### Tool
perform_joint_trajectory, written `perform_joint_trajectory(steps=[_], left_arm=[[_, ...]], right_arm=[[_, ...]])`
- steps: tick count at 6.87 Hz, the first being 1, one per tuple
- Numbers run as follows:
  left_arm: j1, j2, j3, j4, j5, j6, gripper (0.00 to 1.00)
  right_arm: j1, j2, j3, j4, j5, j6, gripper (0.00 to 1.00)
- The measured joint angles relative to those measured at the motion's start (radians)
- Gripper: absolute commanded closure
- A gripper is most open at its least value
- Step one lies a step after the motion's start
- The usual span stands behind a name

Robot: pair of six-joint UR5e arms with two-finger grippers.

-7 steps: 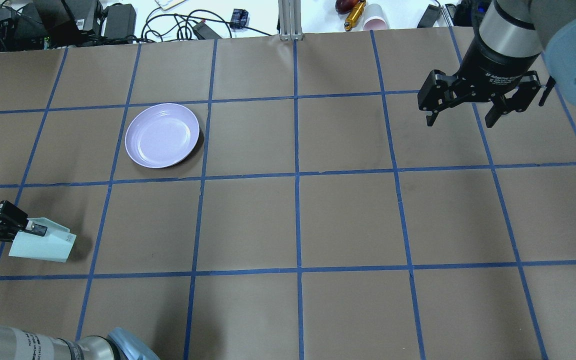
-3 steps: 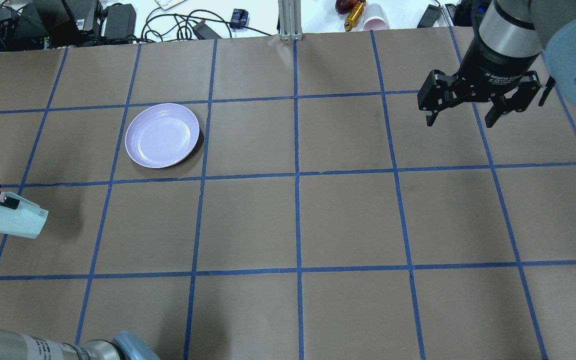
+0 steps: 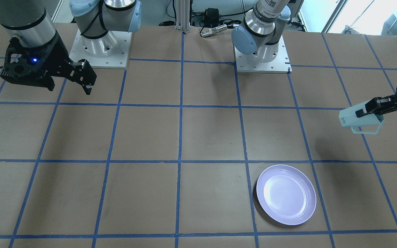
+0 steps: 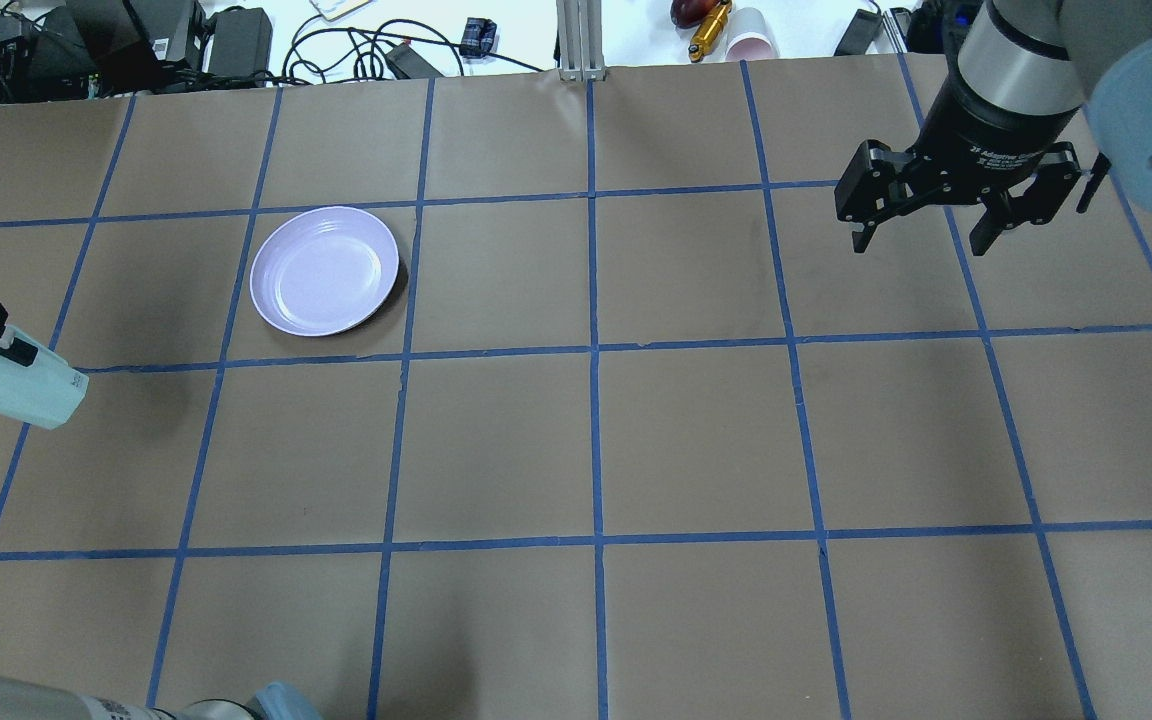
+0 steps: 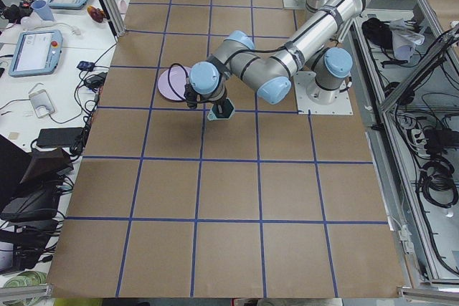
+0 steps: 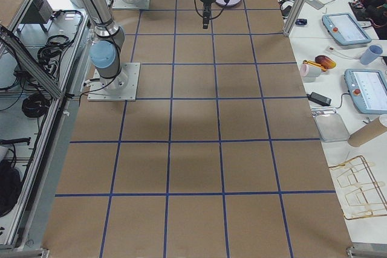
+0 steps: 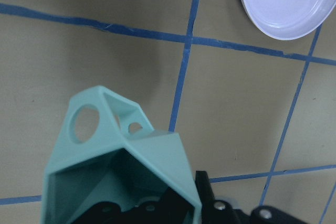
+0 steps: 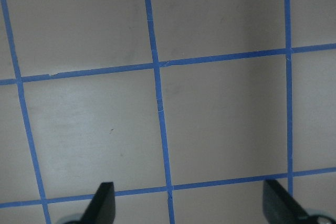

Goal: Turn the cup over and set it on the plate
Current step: 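Lift the mug with the left gripper, tilting it upright, then carry the upright mug with the left gripper over the white plate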

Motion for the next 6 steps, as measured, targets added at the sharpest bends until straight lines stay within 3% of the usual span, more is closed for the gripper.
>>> perform_joint_trajectory(steps=[6], left_arm=[[-0.329, 0.031, 0.001, 0.27, 0.161, -0.214, 1.0]], right_arm=[[0.0, 0.0, 0.0, 0.0, 0.0, 0.0, 0.0]])
